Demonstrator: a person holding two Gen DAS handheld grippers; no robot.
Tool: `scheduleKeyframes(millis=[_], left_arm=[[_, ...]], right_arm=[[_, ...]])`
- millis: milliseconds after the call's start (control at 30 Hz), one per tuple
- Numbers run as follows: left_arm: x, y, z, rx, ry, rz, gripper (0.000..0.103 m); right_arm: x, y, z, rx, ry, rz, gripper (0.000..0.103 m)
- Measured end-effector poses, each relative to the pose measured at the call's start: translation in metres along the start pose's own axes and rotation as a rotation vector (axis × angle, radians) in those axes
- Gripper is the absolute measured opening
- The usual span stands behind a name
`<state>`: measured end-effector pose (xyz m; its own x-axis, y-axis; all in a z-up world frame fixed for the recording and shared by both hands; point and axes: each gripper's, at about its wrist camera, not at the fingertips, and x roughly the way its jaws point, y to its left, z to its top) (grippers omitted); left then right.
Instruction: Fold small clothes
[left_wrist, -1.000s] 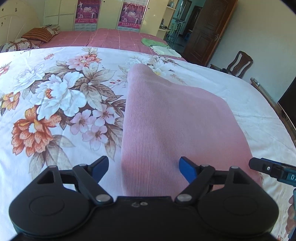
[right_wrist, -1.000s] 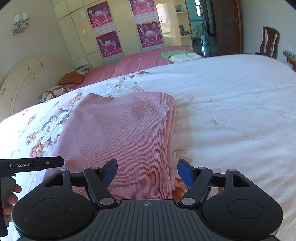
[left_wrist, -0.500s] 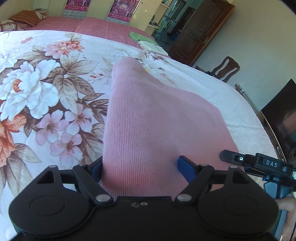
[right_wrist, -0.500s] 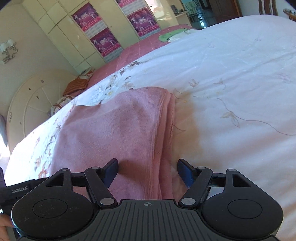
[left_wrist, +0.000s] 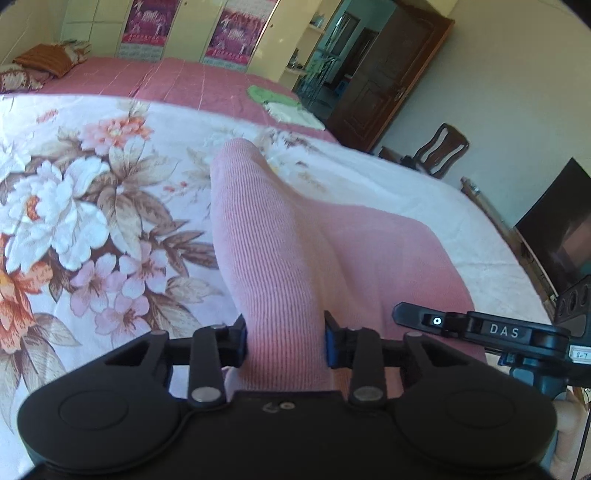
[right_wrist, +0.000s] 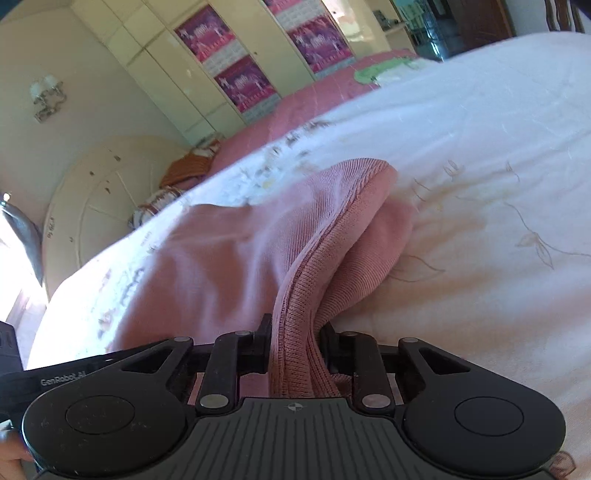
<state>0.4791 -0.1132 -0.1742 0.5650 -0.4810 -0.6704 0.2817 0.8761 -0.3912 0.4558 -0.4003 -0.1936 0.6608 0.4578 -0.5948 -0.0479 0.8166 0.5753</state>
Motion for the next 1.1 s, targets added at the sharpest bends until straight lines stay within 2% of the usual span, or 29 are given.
scheduleKeyframes(millis=[200,433,667,867,1033,1100], left_arm=[[-0.033,0.003,0.011,0.021,-0.043,-0.001,0.034],[-0.098,0.066,0.023,0.015,-0.092,0.068,0.034],[-0.159,0.163,0.026,0.013,-0.131,0.134,0.034],[-0.185,0.251,0.03,-0.001,-0.139,0.171,0.034],[-0.184,0.309,0.022,-0.036,-0.129,0.201,0.035],[-0.177,0.327,0.014,-0.052,-0.103,0.212,0.04]], right_arm=[[-0.014,0.04,0.002,-0.008,-0.02,0.089,0.023],[0.01,0.118,-0.01,-0.031,0.007,0.195,0.023],[0.087,0.214,-0.035,-0.074,0.051,0.234,0.023],[0.161,0.285,-0.064,-0.092,0.087,0.224,0.023],[0.209,0.308,-0.083,-0.083,0.117,0.175,0.023],[0.221,0.304,-0.084,-0.064,0.122,0.147,0.023]])
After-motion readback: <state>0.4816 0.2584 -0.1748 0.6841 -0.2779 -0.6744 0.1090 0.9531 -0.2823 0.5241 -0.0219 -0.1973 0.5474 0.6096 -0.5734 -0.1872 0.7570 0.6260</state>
